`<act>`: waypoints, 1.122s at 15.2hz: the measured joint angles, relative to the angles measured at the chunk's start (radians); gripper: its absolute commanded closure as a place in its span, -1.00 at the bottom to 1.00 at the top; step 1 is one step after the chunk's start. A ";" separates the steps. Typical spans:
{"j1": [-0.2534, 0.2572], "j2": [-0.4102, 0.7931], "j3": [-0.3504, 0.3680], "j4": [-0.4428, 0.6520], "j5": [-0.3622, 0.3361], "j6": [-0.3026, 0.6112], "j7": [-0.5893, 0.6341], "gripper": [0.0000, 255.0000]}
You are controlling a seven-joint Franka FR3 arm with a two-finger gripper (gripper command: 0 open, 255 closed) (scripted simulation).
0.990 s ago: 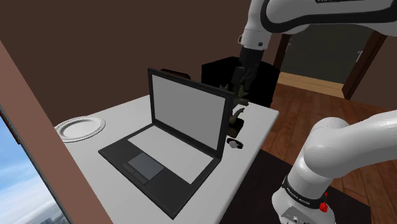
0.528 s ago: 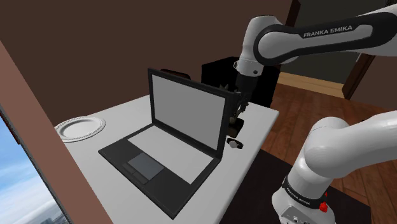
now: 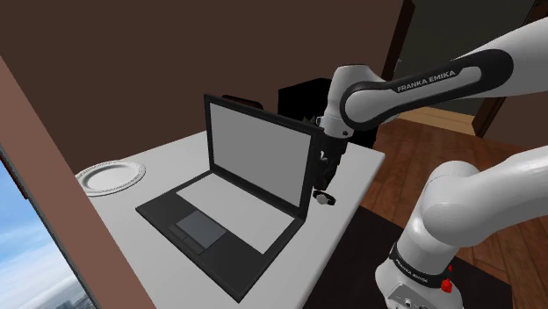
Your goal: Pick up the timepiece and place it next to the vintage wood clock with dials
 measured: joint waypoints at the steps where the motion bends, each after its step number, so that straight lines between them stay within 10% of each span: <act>1: 0.002 0.008 0.001 -0.011 0.003 0.019 0.000 -1.00; 12: 0.009 0.050 0.002 -0.055 0.011 0.105 -0.007 -1.00; 13: 0.009 0.050 0.002 -0.055 0.011 0.105 -0.007 1.00; 17: 0.009 0.050 0.002 -0.055 0.011 0.105 -0.007 1.00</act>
